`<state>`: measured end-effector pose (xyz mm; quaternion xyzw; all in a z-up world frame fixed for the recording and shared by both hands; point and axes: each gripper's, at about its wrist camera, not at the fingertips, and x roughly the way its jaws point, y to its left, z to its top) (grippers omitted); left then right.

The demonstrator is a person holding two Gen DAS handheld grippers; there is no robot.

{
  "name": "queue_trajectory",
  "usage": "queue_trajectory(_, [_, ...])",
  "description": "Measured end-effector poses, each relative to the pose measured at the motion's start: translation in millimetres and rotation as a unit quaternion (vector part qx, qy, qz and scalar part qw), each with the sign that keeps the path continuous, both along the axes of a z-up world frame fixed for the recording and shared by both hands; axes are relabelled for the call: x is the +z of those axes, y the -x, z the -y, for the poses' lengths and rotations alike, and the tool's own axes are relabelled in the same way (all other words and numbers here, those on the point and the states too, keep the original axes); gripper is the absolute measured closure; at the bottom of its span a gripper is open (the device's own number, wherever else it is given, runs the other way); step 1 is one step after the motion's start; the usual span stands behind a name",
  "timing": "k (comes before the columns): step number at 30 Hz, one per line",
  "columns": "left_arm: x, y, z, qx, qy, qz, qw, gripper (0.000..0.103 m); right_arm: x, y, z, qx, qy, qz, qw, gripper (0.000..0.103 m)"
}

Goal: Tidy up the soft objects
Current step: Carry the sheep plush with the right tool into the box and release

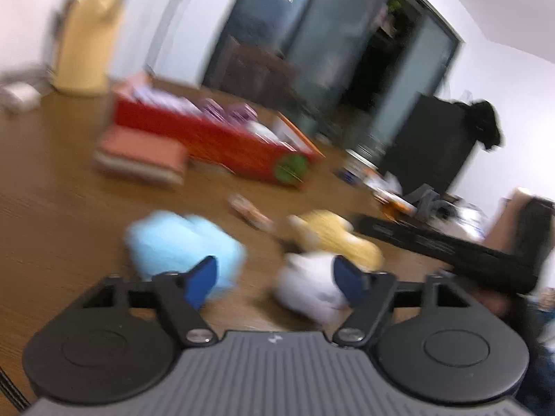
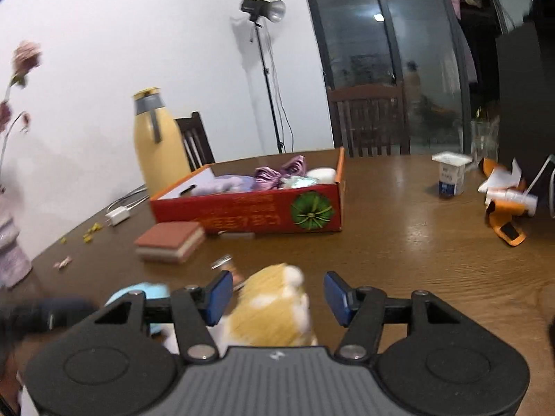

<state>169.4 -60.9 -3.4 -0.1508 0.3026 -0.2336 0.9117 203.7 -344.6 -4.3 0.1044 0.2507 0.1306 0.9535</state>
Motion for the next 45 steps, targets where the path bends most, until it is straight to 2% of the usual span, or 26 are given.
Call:
queue_trajectory(1, [-3,-3,7,-0.01,0.006,-0.005,0.9999,0.032,-5,-7,2,0.001,-0.015,-0.017,1.0,0.046])
queue_trajectory(4, [-15,-11,24,-0.026,0.012,-0.026,0.9993,0.039,-17,-4,4,0.014,-0.05,-0.036,0.998,0.065])
queue_trajectory(5, [-18,-12,25,-0.032,0.02,-0.033,0.9988,0.042,-20,2,1,0.012,-0.056,-0.033,0.998,0.066])
queue_trajectory(10, [-21,-1,14,-0.041,0.042,-0.05,0.997,0.05,-21,52,8,-0.006,-0.111,-0.053,0.992,0.067])
queue_trajectory(13, [-17,10,-1,-0.036,0.052,-0.047,0.9969,0.05,-16,76,5,0.022,-0.108,-0.05,0.993,0.067])
queue_trajectory(16, [-16,16,-6,-0.031,0.049,-0.044,0.9974,0.04,-15,83,1,0.028,-0.093,-0.044,0.994,0.065])
queue_trajectory(18, [-14,17,-4,-0.03,0.045,-0.037,0.9979,0.032,-14,81,0,0.022,-0.09,-0.044,0.995,0.059])
queue_trajectory(22, [-19,8,2,-0.023,0.035,-0.047,0.998,0.031,-17,74,-2,0.023,-0.086,-0.05,0.995,0.055])
queue_trajectory(23, [-21,5,2,-0.024,0.036,-0.049,0.9979,0.031,-18,73,-2,0.023,-0.09,-0.053,0.994,0.053])
queue_trajectory(25, [-27,-1,4,-0.03,0.041,-0.057,0.9971,0.04,-21,71,-2,0.025,-0.099,-0.054,0.993,0.053])
queue_trajectory(26, [-29,-4,5,-0.037,0.045,-0.062,0.9964,0.045,-22,70,-2,0.026,-0.1,-0.053,0.993,0.055])
queue_trajectory(30, [-24,-8,6,-0.034,0.053,-0.054,0.9966,0.049,-17,63,0,0.021,-0.101,-0.046,0.994,0.063])
queue_trajectory(34, [5,-27,0,-0.018,0.058,-0.007,0.9981,0.05,9,39,-6,0.036,-0.099,-0.015,0.994,0.063])
queue_trajectory(40, [58,-110,-19,0.015,0.043,0.066,0.9968,0.05,64,-54,-29,0.075,-0.073,0.047,0.993,0.063])
queue_trajectory(43, [72,-160,-26,0.031,0.032,0.074,0.9963,0.05,78,-116,-43,0.078,-0.077,0.053,0.993,0.063])
queue_trajectory(45, [71,-194,-30,0.038,0.027,0.061,0.997,0.05,78,-152,-51,0.074,-0.082,0.043,0.993,0.063])
